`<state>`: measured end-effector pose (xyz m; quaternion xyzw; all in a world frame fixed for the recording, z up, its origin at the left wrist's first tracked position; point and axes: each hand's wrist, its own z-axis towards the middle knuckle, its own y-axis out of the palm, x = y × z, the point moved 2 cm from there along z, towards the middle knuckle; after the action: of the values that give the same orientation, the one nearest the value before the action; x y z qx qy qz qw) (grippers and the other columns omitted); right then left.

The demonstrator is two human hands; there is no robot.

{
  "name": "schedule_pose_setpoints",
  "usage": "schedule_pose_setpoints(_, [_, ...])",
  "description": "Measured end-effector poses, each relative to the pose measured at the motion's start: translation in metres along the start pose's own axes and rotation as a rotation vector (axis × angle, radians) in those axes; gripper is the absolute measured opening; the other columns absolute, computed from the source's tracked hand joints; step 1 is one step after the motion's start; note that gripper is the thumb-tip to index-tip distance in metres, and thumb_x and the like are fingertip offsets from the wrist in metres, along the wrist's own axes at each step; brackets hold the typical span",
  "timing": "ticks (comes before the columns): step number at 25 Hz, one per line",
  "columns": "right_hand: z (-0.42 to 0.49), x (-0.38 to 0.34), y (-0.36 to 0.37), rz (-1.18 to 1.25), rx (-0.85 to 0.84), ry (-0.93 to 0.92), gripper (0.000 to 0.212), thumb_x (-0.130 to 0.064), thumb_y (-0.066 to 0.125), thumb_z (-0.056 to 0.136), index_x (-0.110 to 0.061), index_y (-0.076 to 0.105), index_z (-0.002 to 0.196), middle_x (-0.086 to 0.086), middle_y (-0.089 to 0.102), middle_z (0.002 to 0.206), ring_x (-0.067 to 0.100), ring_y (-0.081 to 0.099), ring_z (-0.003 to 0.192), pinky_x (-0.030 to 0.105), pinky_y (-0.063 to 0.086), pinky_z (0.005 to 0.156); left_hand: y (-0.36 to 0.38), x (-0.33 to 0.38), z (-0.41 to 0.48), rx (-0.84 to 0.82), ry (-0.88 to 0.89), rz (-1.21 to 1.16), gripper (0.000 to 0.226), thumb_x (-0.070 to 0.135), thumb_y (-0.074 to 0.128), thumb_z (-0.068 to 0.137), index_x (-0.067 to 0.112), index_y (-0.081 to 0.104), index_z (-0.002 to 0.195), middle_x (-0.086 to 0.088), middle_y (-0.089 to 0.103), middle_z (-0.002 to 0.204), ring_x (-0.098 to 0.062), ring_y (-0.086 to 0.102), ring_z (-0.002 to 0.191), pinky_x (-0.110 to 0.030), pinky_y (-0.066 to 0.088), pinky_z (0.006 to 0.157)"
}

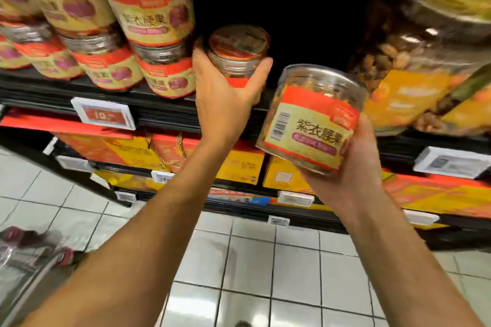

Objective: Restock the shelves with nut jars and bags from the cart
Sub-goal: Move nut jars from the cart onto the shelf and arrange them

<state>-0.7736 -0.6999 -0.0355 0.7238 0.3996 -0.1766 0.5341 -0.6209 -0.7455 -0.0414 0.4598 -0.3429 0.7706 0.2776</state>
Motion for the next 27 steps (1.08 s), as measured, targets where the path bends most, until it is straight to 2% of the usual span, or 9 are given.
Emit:
schedule_pose_setpoints(5, [-0.004,0.005,0.006,-0.082,-0.057,-0.014,0.052,-0.051,0.025,0.097,-0.028,0.069,0.082,-0.006,0.072,0.077,0.012,0.069,0.079,0.033,0.055,0.071,-0.036,0.014,-0.023,-0.019,0.061,-0.066,0.072,0.029,0.065,0.087,-0.003,0.03,0.141,-0.015,0.046,0.139,-0.02,0.044,0.131,-0.037,0.037,0.109])
schedule_pose_setpoints(7, [-0.002,0.001,0.013,-0.091,-0.031,-0.042,0.049,-0.05,0.027,0.097,-0.027,0.068,0.084,-0.007,0.072,0.075,0.012,0.07,0.077,0.034,0.054,0.072,-0.06,0.016,-0.04,0.059,0.018,-0.177,0.042,0.026,0.053,0.092,0.003,0.051,0.128,-0.009,0.059,0.12,-0.017,0.056,0.114,-0.034,0.045,0.098])
schedule_pose_setpoints(9, [-0.002,-0.001,0.026,-0.16,-0.021,-0.1,0.049,-0.05,0.026,0.098,-0.026,0.068,0.089,-0.005,0.073,0.077,0.014,0.07,0.08,0.038,0.055,0.077,-0.069,0.024,-0.051,-0.103,-0.162,-0.38,0.032,0.035,0.046,0.089,0.017,0.064,0.108,-0.002,0.066,0.101,-0.013,0.063,0.095,-0.029,0.05,0.082])
schedule_pose_setpoints(12, [-0.01,0.001,0.052,-0.353,-0.119,-0.185,0.054,-0.05,0.019,0.099,-0.024,0.066,0.102,-0.001,0.074,0.093,0.016,0.069,0.093,0.035,0.056,0.082,-0.066,0.046,-0.059,-0.449,-0.233,-0.473,0.054,0.047,0.054,0.083,0.017,0.05,0.127,0.001,0.067,0.111,-0.008,0.066,0.098,-0.02,0.053,0.078])
schedule_pose_setpoints(15, [-0.032,0.002,0.071,-0.5,-0.234,-0.278,0.057,-0.051,0.014,0.098,-0.025,0.063,0.11,-0.001,0.071,0.106,0.01,0.066,0.102,0.027,0.053,0.088,-0.072,0.061,-0.059,-0.333,-0.129,-0.467,0.063,0.033,0.07,0.076,0.009,0.044,0.129,-0.001,0.068,0.108,-0.012,0.068,0.096,-0.023,0.055,0.078])
schedule_pose_setpoints(19, [-0.067,0.001,0.064,-0.628,-0.113,-0.516,0.044,-0.056,0.027,0.088,-0.034,0.059,0.109,-0.015,0.067,0.113,-0.002,0.057,0.112,0.018,0.043,0.098,-0.089,0.065,-0.049,-0.189,-0.084,-0.506,0.069,0.044,0.066,0.07,0.011,0.035,0.122,0.016,0.068,0.088,-0.002,0.068,0.083,-0.018,0.053,0.072])
schedule_pose_setpoints(21, [-0.073,0.003,0.066,-0.575,-0.173,-0.505,0.042,-0.053,0.031,0.088,-0.031,0.061,0.109,-0.017,0.067,0.114,0.0,0.056,0.115,0.016,0.041,0.1,-0.092,0.07,-0.041,-0.212,-0.074,-0.569,0.061,0.051,0.057,0.072,0.017,0.034,0.117,0.014,0.067,0.093,-0.003,0.066,0.09,-0.021,0.053,0.078])
schedule_pose_setpoints(24, [-0.059,-0.006,0.072,-0.477,-0.202,-0.501,0.042,-0.043,0.027,0.091,-0.025,0.059,0.112,-0.011,0.066,0.116,0.004,0.057,0.117,0.023,0.041,0.105,-0.093,0.071,-0.025,-0.268,-0.042,-0.58,0.053,0.058,0.034,0.083,0.018,0.043,0.117,-0.013,0.059,0.119,-0.02,0.058,0.112,-0.035,0.048,0.095])
schedule_pose_setpoints(27, [-0.033,-0.012,0.073,-0.453,-0.206,-0.497,0.051,-0.042,0.026,0.093,-0.014,0.05,0.127,-0.005,0.056,0.13,0.004,0.05,0.123,0.025,0.036,0.109,-0.092,0.065,-0.01,-0.203,-0.051,-0.43,0.05,0.056,0.02,0.088,0.035,0.053,0.119,0.003,0.054,0.125,-0.008,0.051,0.119,-0.031,0.041,0.104])
